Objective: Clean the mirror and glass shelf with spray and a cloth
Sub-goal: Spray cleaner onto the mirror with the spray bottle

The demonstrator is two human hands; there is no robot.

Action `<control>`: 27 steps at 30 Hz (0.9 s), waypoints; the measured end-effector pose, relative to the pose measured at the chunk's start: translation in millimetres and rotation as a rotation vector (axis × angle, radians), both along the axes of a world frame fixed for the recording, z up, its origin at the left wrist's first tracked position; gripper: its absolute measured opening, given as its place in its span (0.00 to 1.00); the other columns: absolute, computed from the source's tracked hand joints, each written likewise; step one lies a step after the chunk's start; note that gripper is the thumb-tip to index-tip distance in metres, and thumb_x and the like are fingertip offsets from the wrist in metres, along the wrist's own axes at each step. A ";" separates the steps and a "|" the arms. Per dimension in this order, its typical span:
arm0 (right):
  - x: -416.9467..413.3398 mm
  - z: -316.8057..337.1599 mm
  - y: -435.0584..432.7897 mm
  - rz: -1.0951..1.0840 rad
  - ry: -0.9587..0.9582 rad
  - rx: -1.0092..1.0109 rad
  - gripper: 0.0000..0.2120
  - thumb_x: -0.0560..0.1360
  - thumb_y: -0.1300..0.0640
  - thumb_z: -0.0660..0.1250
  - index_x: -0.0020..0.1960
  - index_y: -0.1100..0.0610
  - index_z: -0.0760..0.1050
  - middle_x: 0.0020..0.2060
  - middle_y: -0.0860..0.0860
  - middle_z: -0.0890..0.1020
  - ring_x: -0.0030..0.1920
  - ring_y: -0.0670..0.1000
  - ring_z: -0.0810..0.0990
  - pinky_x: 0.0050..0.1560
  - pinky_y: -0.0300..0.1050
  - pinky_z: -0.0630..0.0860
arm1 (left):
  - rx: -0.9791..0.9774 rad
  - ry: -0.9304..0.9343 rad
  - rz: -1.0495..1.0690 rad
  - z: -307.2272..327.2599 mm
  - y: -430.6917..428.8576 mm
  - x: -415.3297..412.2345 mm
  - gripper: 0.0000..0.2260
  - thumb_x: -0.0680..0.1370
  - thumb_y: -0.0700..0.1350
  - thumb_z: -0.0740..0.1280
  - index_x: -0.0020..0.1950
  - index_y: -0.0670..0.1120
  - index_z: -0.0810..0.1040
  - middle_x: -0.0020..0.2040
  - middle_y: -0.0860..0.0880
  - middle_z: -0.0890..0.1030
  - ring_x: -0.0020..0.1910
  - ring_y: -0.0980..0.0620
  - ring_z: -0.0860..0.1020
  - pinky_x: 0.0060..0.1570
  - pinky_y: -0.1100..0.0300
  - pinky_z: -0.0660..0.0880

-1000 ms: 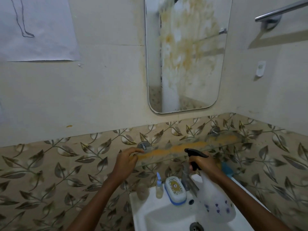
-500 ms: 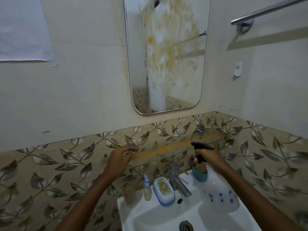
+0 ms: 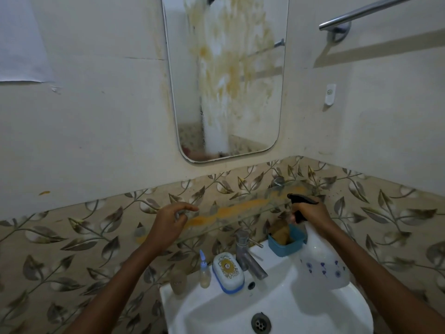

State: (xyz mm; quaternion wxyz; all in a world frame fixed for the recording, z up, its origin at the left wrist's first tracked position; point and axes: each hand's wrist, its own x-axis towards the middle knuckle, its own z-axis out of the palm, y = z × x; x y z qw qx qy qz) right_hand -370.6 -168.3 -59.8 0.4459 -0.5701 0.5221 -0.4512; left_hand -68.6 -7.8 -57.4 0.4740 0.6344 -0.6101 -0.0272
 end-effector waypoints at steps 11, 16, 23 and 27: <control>-25.1 2.5 -15.6 -0.146 -0.011 -0.044 0.12 0.69 0.70 0.61 0.46 0.60 0.79 0.26 0.61 0.75 0.22 0.54 0.71 0.24 0.41 0.70 | 0.013 -0.026 -0.010 16.7 -9.1 -8.1 0.16 0.73 0.28 0.60 0.49 0.43 0.83 0.52 0.48 0.81 0.52 0.54 0.76 0.56 0.61 0.69; -37.3 5.8 -30.5 -0.259 0.026 -0.051 0.09 0.67 0.68 0.63 0.29 0.62 0.75 0.22 0.55 0.77 0.25 0.54 0.75 0.26 0.40 0.74 | 0.018 -0.036 -0.011 17.9 -10.5 -12.3 0.16 0.73 0.28 0.60 0.49 0.43 0.83 0.52 0.48 0.81 0.52 0.53 0.75 0.56 0.59 0.70; -49.7 -10.5 -53.6 -0.349 0.019 -0.009 0.04 0.66 0.65 0.63 0.37 0.66 0.75 0.26 0.58 0.79 0.29 0.57 0.79 0.39 0.52 0.80 | 0.027 -0.050 -0.017 12.1 -11.1 -11.6 0.15 0.73 0.28 0.61 0.49 0.44 0.83 0.51 0.48 0.80 0.52 0.52 0.75 0.54 0.58 0.70; -43.5 -16.7 -47.3 -0.267 0.004 -0.045 0.08 0.66 0.67 0.63 0.39 0.71 0.78 0.23 0.58 0.77 0.24 0.55 0.75 0.29 0.43 0.74 | 0.040 -0.040 -0.036 8.5 -8.7 -9.6 0.15 0.73 0.29 0.61 0.49 0.45 0.82 0.50 0.49 0.81 0.47 0.54 0.76 0.51 0.58 0.71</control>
